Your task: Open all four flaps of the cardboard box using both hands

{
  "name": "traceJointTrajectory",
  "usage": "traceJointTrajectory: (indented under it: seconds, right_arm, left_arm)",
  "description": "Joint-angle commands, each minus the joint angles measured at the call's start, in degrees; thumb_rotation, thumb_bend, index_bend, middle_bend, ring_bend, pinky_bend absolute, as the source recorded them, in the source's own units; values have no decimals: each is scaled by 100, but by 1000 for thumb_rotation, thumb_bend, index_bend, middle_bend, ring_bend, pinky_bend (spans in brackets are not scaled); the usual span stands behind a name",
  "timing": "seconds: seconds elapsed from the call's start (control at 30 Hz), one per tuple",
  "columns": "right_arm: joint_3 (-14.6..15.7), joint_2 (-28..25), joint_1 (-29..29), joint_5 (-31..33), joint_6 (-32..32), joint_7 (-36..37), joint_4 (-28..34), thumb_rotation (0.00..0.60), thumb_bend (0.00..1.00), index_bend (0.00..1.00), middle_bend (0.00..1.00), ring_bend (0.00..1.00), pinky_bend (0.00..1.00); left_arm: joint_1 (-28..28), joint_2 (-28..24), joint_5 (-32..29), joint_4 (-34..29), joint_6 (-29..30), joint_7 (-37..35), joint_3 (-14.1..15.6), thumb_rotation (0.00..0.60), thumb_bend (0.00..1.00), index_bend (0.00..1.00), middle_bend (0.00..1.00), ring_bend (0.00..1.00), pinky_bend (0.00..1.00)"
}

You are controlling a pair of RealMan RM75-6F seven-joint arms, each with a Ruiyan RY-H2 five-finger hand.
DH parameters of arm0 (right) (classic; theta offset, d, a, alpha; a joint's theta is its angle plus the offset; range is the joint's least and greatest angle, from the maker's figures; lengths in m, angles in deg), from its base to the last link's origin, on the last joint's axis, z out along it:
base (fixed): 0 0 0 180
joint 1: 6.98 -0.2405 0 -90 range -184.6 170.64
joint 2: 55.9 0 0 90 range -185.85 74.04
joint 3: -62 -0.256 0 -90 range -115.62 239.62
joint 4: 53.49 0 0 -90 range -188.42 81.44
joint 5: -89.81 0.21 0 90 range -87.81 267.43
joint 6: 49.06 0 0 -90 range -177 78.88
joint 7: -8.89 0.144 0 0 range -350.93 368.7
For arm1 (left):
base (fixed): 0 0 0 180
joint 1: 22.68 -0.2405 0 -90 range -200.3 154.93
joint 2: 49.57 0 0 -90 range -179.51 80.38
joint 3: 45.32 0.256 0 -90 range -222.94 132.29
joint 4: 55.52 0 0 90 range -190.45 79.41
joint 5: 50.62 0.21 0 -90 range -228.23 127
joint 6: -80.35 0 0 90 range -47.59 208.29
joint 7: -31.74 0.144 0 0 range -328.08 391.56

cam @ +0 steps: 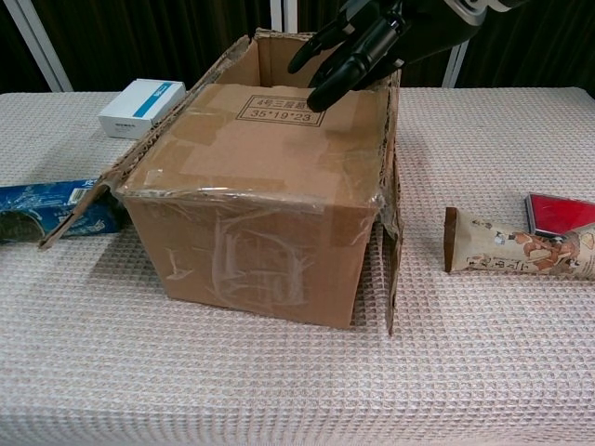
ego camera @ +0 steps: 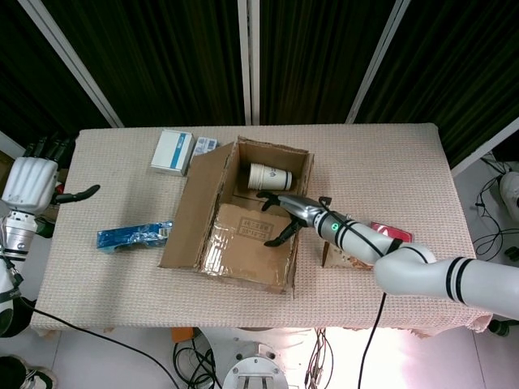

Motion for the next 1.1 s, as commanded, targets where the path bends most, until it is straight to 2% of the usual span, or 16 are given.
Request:
traceJointTrajectory:
  seconds: [0.03,0.23,0.47,0.9,1.1]
  right_arm:
    - [-8,39,-3,46,-98,-16,63,531,92,0,225,0,0]
    - [-233,-35,187,-90,-183,37,285,529,113,0,299,0,0]
    - [-614,-314,522,-473,-361,58,716,526,119,0,321,0,0]
    - [-1614,-1112,1384,-1517,-629,339,1938,519,122,0,329,0,0]
    - [-1958,-1301,1716,-1972,-606,552,2283,518,118,0,328,0,0]
  left_arm:
    - [-12,-12,12,2,2,-30,-19,93,93,83,155,52,160]
    - [-19,0,43,16,-36,-59,-40,91,93,83,154,52,160]
    - [-6,30,88,9,-66,-45,-64,90,93,83,155,51,160]
    - [43,-88,46,-310,-115,177,-183,91,93,79,155,51,160]
    - [36,-76,24,-361,-97,276,-208,84,93,79,155,52,159]
